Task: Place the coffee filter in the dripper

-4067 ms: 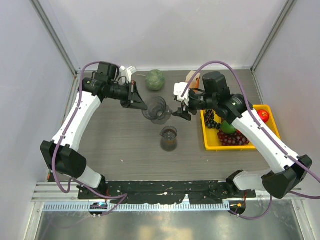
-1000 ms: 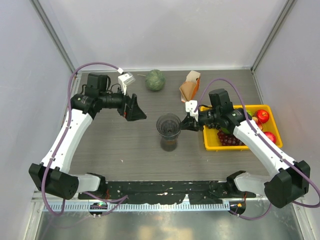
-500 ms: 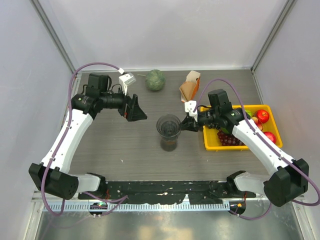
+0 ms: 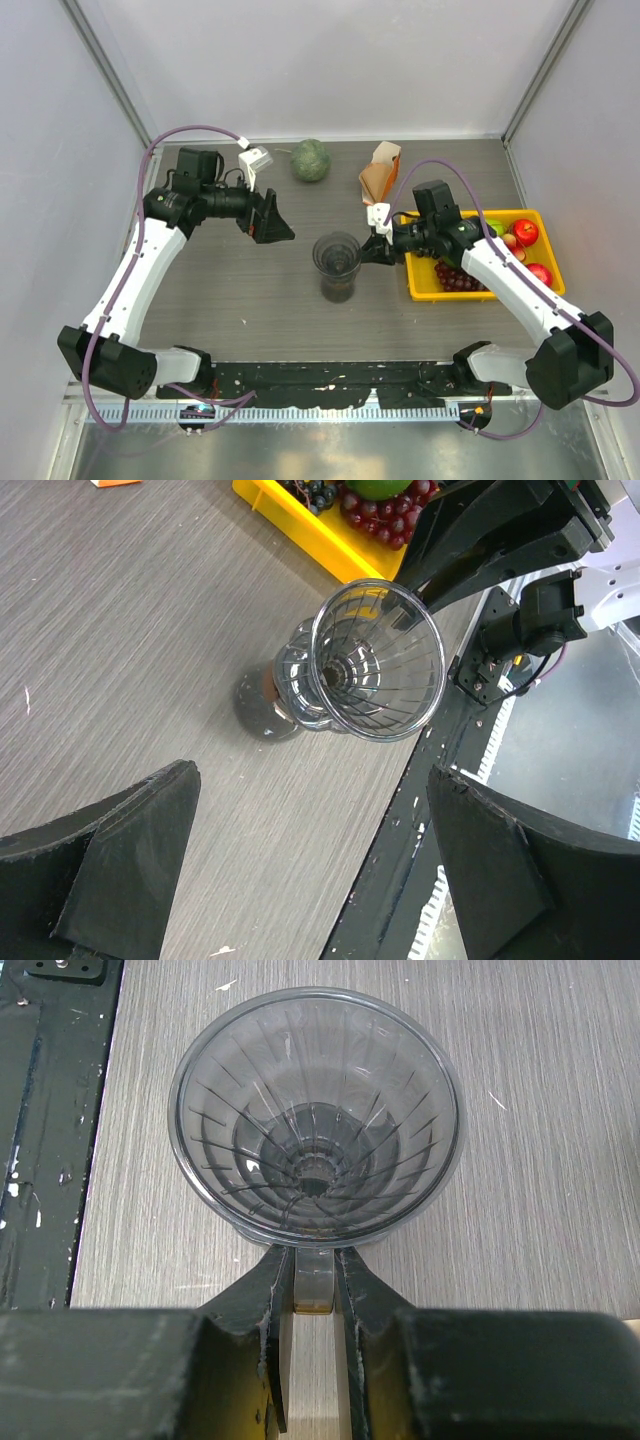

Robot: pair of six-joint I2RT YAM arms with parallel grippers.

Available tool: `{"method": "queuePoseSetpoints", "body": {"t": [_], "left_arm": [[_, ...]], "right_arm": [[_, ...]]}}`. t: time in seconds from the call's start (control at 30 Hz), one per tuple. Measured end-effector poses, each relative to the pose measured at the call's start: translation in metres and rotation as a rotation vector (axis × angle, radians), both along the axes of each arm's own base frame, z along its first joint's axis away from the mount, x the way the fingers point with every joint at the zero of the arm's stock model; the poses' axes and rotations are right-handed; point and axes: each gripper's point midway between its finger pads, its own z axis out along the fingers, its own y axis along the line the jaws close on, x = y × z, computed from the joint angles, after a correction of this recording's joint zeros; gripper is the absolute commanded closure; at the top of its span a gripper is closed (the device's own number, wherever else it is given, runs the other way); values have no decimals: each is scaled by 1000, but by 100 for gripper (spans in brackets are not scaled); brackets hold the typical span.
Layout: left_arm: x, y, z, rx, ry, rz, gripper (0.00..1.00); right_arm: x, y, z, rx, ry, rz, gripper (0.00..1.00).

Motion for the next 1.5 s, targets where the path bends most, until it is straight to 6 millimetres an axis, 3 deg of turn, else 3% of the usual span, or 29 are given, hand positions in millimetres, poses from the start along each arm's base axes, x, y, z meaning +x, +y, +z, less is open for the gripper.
{"method": "queuePoseSetpoints", "body": {"t": [1.0,1.43,1.5], "left_arm": [[2,-6,-9,9,32,-16,1],[3,-7,-12,12,41,-19,0],[3,-7,-12,13,42,-19,0]], "right_arm": [[10,-4,-3,13,16,-21,85],[7,-6,-9,-2,26,-3,46],[6,-7,-9,-4,26,0,36]]}}
